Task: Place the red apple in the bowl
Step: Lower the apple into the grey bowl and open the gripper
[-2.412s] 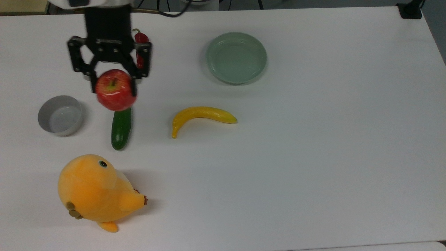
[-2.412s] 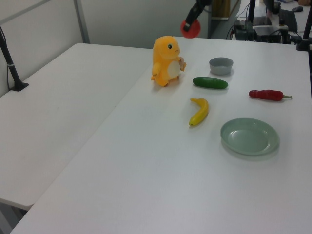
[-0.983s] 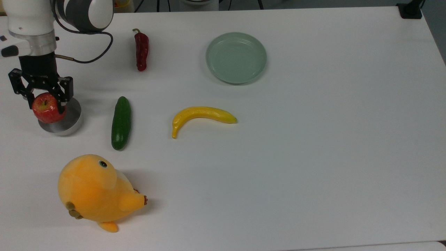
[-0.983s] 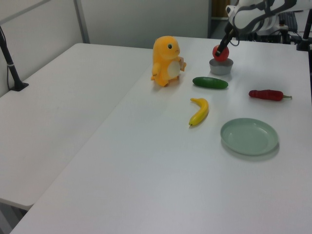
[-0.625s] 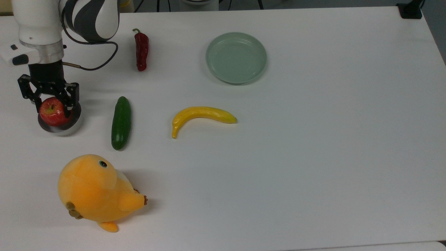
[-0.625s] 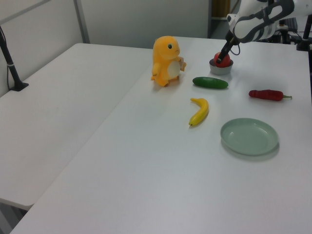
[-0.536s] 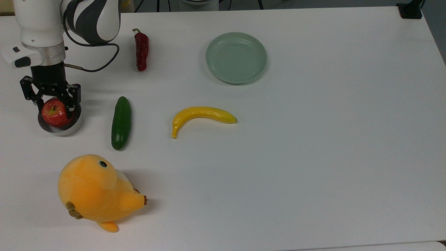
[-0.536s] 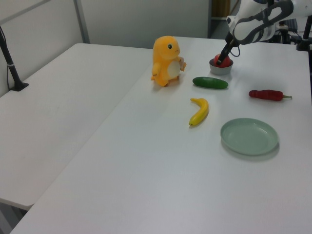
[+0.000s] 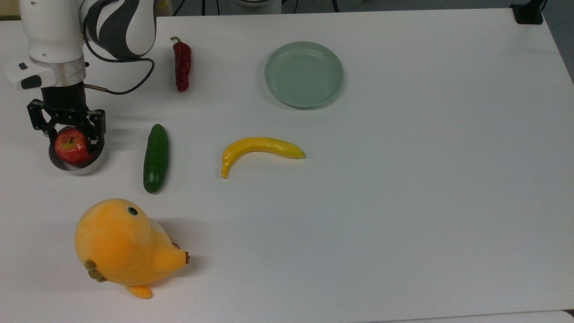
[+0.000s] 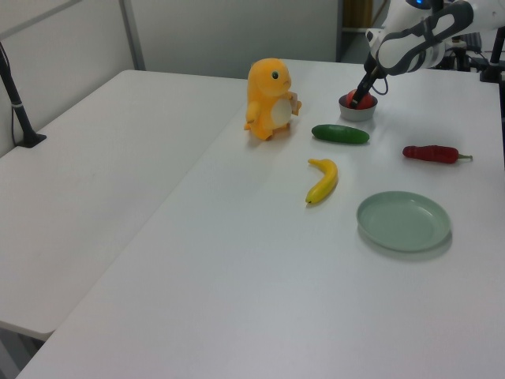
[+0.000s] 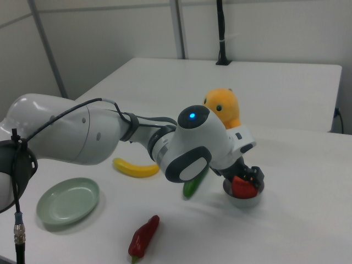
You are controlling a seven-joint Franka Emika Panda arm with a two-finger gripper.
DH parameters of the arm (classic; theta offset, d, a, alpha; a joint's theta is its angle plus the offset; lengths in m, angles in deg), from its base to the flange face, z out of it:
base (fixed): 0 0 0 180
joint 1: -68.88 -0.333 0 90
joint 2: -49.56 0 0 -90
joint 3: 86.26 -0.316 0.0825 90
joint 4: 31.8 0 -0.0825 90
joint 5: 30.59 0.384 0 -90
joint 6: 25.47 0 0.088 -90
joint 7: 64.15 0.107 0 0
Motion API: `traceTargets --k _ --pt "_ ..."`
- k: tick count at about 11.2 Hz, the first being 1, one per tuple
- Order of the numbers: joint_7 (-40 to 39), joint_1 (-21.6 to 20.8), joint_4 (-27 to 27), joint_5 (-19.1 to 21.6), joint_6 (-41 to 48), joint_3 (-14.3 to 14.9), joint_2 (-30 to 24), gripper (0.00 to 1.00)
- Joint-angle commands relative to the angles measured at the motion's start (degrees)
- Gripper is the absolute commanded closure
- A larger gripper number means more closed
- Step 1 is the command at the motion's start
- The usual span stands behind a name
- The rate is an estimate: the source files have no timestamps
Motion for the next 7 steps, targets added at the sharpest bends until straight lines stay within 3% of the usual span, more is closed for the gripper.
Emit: traceTargets --k 1,7 --pt "-1.01 -0.72 1.10 1.71 -1.22 0.24 -0.49 0.00" --pt "-0.83 -0.89 0.93 1.62 0.09 0.24 -3.29 0.00"
